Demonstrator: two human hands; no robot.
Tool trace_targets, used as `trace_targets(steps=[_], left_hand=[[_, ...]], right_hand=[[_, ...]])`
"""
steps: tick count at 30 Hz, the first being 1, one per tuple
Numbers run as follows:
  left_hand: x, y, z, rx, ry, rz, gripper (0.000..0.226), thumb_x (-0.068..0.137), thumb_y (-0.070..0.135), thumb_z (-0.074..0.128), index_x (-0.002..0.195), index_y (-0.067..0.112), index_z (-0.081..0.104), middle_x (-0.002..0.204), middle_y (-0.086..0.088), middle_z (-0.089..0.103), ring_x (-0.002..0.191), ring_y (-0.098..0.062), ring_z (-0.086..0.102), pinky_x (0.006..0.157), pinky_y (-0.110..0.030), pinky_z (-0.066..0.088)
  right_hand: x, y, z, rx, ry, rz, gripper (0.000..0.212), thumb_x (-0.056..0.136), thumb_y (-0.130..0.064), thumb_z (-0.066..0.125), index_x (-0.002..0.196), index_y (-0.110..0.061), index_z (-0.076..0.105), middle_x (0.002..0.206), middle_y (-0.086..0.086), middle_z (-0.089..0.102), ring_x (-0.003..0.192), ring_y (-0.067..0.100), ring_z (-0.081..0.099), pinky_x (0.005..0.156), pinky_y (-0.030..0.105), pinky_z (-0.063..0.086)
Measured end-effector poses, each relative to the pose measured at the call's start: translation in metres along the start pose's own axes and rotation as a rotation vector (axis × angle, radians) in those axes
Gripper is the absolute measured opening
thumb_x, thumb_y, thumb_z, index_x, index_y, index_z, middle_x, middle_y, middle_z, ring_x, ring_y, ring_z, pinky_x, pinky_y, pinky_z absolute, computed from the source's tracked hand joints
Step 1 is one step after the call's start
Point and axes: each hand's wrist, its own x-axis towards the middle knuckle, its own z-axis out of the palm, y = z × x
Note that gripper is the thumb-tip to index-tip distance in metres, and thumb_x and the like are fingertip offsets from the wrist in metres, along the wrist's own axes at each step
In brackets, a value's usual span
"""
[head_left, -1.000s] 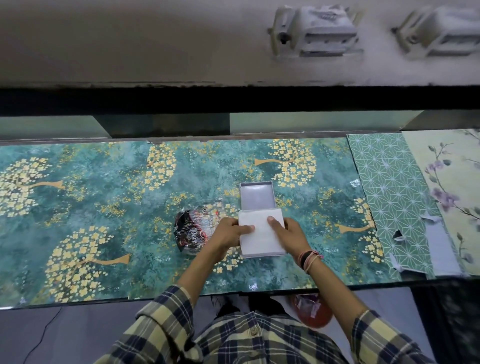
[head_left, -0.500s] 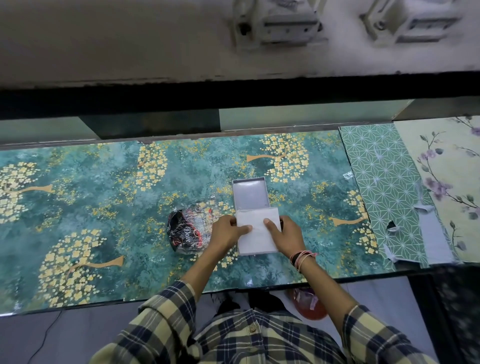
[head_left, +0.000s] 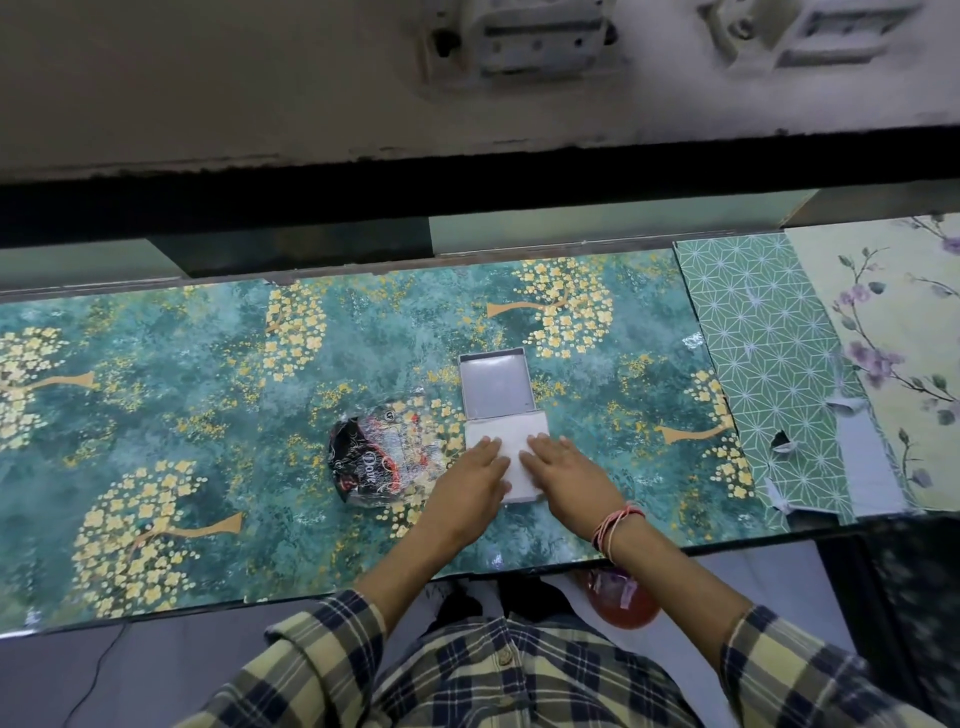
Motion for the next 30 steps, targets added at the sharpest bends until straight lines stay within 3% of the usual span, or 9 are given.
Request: trace_targets(steps=[7,13,16,19,23,27,30], left_hand=[[0.007,0.0,0.012,0.136,-0.017,-0.026,0.044,0.105,0.023,0.052,0.141,-0.001,0.053,0.162,-0.023,0.036,0.153,-0.036,0.03,0.123,-0.043,0.027],[0.015,0.005,0.018,0.29,-0.001,-0.04,0.041,0.1,0.018,0.056,0.137,-0.001,0.057,0.159,-0.023,0.042,0.151,-0.035,0.033,0.127,-0.042,0.01],[0.017,0.004,0.01,0.35,-0.006,-0.032,0.043,0.095,0.025,0.066,0.132,0.004,0.059,0.153,-0.021,0.048,0.148,-0.035,0.037,0.125,-0.051,0.015],[0.018,0.0,0.003,0.378,-0.041,-0.004,0.058,0.094,0.032,0.068,0.142,0.005,0.05,0.163,-0.019,0.036,0.155,-0.032,0.026,0.126,-0.055,0.012],[0.019,-0.002,0.001,0.431,-0.112,-0.016,0.068,0.099,0.037,0.06,0.155,0.007,0.033,0.17,-0.014,0.021,0.159,-0.026,0.013,0.125,-0.058,0.009],[0.027,0.003,0.001,0.572,-0.223,-0.046,0.077,0.102,0.044,0.054,0.159,0.002,0.024,0.172,-0.015,0.011,0.16,-0.026,0.005,0.123,-0.061,0.014],[0.033,0.008,0.005,0.65,-0.269,-0.081,0.073,0.101,0.041,0.057,0.158,0.004,0.031,0.172,-0.015,0.013,0.16,-0.027,0.004,0.12,-0.063,0.019]], right_hand=[[0.01,-0.001,0.018,-0.056,-0.011,0.002,0.061,0.093,0.009,0.042,0.152,-0.008,0.039,0.165,0.013,0.028,0.156,0.028,0.021,0.127,0.046,0.006],[0.026,-0.019,0.014,-0.176,-0.118,0.103,0.047,0.101,-0.004,0.041,0.148,-0.009,0.043,0.159,0.011,0.038,0.154,0.025,0.025,0.124,0.061,0.006],[0.026,-0.027,0.006,-0.241,-0.164,0.163,0.038,0.1,-0.007,0.044,0.137,-0.011,0.055,0.144,0.013,0.054,0.143,0.028,0.042,0.121,0.061,0.017],[0.026,-0.036,-0.001,-0.281,-0.199,0.216,0.029,0.098,-0.008,0.048,0.12,-0.014,0.066,0.123,0.011,0.069,0.121,0.03,0.062,0.116,0.058,0.029],[0.031,-0.037,0.008,-0.316,-0.134,0.206,0.04,0.098,-0.006,0.047,0.137,0.002,0.048,0.136,0.023,0.056,0.128,0.037,0.053,0.11,0.052,0.038],[0.035,-0.026,0.016,-0.32,-0.185,0.213,0.061,0.099,-0.006,0.048,0.152,0.01,0.022,0.156,0.026,0.035,0.148,0.037,0.032,0.119,0.061,0.022],[0.039,-0.023,0.018,-0.337,-0.21,0.226,0.062,0.1,-0.003,0.046,0.155,0.008,0.02,0.159,0.021,0.032,0.149,0.034,0.03,0.118,0.071,0.01]])
